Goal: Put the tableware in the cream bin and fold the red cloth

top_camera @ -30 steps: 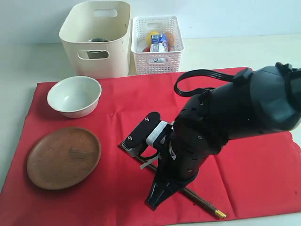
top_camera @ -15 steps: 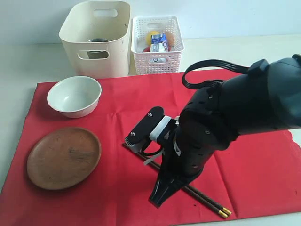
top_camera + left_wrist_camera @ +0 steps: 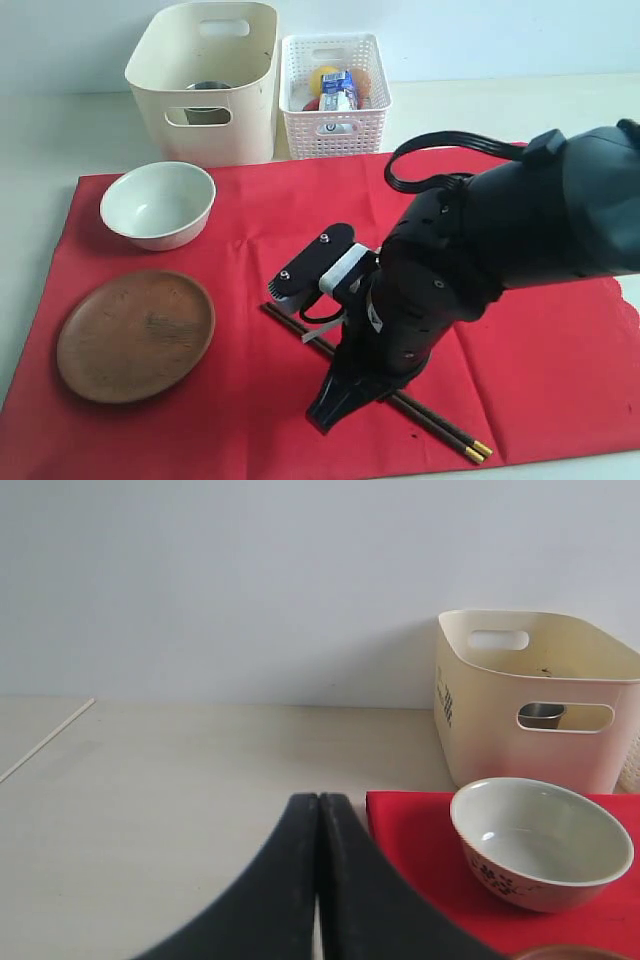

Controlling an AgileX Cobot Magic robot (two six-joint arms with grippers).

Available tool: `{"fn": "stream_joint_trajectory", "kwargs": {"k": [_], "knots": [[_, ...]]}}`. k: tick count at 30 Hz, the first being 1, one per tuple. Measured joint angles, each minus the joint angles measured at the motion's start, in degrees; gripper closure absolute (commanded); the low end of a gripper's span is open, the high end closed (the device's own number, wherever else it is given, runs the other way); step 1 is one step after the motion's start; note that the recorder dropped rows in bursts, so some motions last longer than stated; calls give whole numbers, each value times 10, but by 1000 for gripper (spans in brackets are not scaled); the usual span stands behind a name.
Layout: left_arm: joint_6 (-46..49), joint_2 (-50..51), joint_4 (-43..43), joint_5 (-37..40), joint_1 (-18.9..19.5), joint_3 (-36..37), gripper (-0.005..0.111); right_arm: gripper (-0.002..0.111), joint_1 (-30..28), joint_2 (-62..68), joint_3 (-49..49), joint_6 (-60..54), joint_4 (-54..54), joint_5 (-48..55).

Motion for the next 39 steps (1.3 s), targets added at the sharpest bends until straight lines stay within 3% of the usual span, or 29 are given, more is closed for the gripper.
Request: {"fn": "stream_joint_trajectory", "kwargs": {"k": [5,8,9,27,30,36,39], "knots": [[0,0,0,0,0,0,107,75,-1,26,0,1,0,-3],[0,0,0,0,0,0,107,103,-1,27,-1,1,3,-3],[0,0,0,0,0,0,107,108,-1,27,-1,1,6,-5],[0,0,0,0,0,0,107,108,0,1,0,0,-26,-11],[0,0,0,0,0,0,107,103,0,1,0,14,-26,-11],[0,0,0,0,0,0,107,75,0,1,0,95,-40,4],[0,0,0,0,0,0,107,72,0,1,0,106,-44,8]]}}
